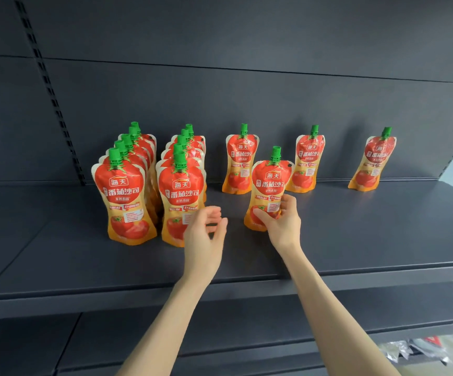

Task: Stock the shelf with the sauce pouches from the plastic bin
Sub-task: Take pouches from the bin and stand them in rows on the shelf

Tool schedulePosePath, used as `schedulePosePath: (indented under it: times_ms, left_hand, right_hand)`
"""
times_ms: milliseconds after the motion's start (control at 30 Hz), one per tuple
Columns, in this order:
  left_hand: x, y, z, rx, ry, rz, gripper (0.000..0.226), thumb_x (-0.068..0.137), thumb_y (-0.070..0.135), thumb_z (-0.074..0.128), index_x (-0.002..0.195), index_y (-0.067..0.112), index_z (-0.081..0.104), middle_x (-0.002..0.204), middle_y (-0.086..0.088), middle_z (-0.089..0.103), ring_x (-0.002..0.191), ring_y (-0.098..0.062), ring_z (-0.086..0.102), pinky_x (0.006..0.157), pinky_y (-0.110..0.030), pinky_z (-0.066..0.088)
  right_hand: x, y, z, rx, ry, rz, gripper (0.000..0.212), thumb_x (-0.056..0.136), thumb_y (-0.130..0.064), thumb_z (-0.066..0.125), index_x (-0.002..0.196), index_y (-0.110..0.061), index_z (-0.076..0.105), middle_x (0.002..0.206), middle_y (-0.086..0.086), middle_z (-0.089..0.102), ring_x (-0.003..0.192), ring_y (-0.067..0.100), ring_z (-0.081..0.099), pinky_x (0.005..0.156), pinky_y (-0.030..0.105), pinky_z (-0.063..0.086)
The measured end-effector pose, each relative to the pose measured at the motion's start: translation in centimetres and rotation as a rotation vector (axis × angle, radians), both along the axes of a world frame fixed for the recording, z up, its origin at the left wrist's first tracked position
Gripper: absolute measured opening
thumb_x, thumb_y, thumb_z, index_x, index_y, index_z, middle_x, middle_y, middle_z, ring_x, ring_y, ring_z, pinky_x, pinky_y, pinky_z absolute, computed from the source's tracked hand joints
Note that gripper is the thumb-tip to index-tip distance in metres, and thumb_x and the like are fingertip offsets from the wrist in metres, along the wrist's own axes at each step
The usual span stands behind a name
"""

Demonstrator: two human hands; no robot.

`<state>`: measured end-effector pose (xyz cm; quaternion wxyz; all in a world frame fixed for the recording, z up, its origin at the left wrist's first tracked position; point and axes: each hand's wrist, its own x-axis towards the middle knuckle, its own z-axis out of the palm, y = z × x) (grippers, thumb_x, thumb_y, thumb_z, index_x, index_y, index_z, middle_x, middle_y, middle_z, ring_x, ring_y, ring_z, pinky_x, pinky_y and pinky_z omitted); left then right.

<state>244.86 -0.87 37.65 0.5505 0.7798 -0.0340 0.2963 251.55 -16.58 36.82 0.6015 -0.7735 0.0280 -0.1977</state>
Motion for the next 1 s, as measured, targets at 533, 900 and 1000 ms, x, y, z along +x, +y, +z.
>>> schedulePosePath:
  times_ms: [533, 900, 1000]
  left_hand:
    - [18.1, -7.0, -0.5, -0.089, 0.208, 0.175, 0.073, 0.082, 0.025, 0.071, 0.140, 0.011, 0.031, 0.141, -0.010, 0.039, 0.129, -0.023, 0.041, 0.101, -0.038, 0.040]
    - [20.5, -5.5, -2.3, -0.142, 0.200, 0.128, 0.053, 0.081, 0.028, 0.072, 0.126, 0.015, 0.047, 0.122, -0.002, 0.059, 0.106, -0.010, 0.052, 0.088, -0.027, 0.043]
    - [20.3, -4.9, -2.4, -0.128, 0.217, 0.112, 0.055, 0.081, 0.029, 0.072, 0.127, 0.015, 0.046, 0.123, -0.003, 0.059, 0.105, -0.009, 0.051, 0.090, -0.029, 0.044]
  right_hand:
    - [12.0, -5.8, -0.2, -0.070, 0.024, 0.078, 0.046, 0.078, -0.026, 0.077, 0.108, -0.024, 0.042, 0.107, -0.009, 0.057, 0.097, 0.010, 0.058, 0.081, 0.026, 0.049]
    - [14.8, -6.0, -0.9, -0.086, -0.001, 0.104, 0.044, 0.079, -0.025, 0.075, 0.108, -0.019, 0.043, 0.108, -0.005, 0.059, 0.096, 0.009, 0.057, 0.074, 0.018, 0.046]
    - [14.9, -6.2, -0.8, -0.087, 0.005, 0.129, 0.046, 0.080, -0.022, 0.075, 0.112, -0.015, 0.041, 0.114, 0.002, 0.060, 0.102, 0.014, 0.059, 0.078, 0.019, 0.047]
